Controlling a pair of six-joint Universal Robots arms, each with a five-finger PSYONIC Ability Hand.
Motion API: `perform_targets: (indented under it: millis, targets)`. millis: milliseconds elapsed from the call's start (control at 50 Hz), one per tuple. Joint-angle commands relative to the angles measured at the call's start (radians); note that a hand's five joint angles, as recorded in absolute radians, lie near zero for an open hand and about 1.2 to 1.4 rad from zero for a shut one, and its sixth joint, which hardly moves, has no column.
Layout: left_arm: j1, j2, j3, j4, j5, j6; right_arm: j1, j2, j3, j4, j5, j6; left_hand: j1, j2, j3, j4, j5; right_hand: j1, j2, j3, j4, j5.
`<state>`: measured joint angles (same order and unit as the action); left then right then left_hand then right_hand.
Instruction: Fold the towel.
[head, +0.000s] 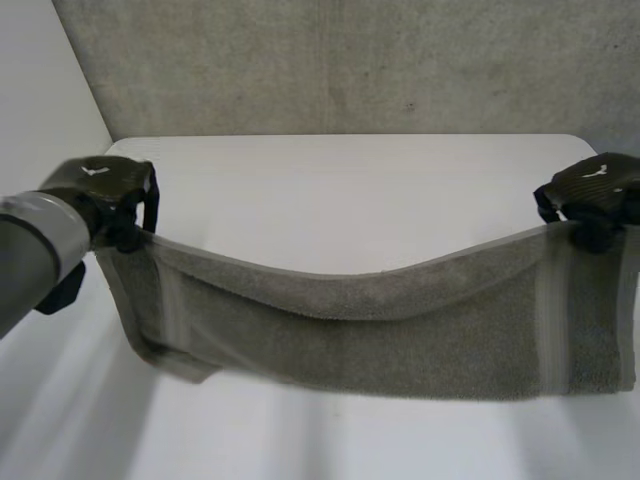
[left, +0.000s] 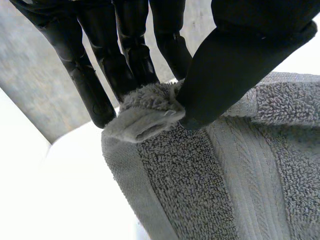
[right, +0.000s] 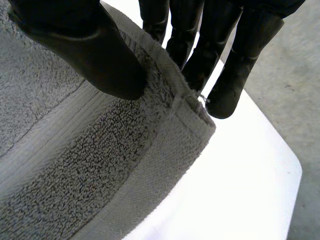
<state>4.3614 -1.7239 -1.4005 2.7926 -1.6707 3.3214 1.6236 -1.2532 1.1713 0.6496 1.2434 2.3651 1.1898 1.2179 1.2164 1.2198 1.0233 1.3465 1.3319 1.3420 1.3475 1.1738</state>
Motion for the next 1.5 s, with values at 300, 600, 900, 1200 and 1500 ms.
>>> perform_targets:
  millis: [300, 600, 900, 1200, 1500]
  targets:
    - [-0.003, -0.266, 0.796, 0.469, -0.014, -0.088, 0.139, 0.219, -0.729, -0.620, 0.177, 0.327, 0.207, 0.178, 0.180, 0.176, 0.198, 0.050, 0.064, 0.054, 0.049, 0.048]
    - [0.026, -0.181, 0.349, 0.473, -0.001, -0.135, 0.131, 0.058, -0.272, -0.616, 0.062, 0.436, 0.207, 0.178, 0.180, 0.176, 0.198, 0.050, 0.064, 0.054, 0.049, 0.048]
    - [0.050, -0.163, -0.233, 0.486, 0.000, -0.125, 0.124, 0.136, 0.327, -0.622, -0.068, 0.131, 0.207, 0.178, 0.180, 0.176, 0.198, 0.050, 0.064, 0.054, 0.049, 0.048]
    - [0.083, 0.078, -0.408, 0.415, 0.011, -0.022, -0.008, -0.165, 0.554, -0.509, -0.076, 0.045, 0.207, 0.178, 0.180, 0.176, 0.198, 0.050, 0.064, 0.054, 0.049, 0.048]
    - [0.093, 0.414, -0.451, 0.130, 0.045, 0.075, -0.176, -0.528, 0.577, -0.205, -0.208, -0.075, 0.207, 0.178, 0.180, 0.176, 0.198, 0.050, 0.064, 0.054, 0.049, 0.048]
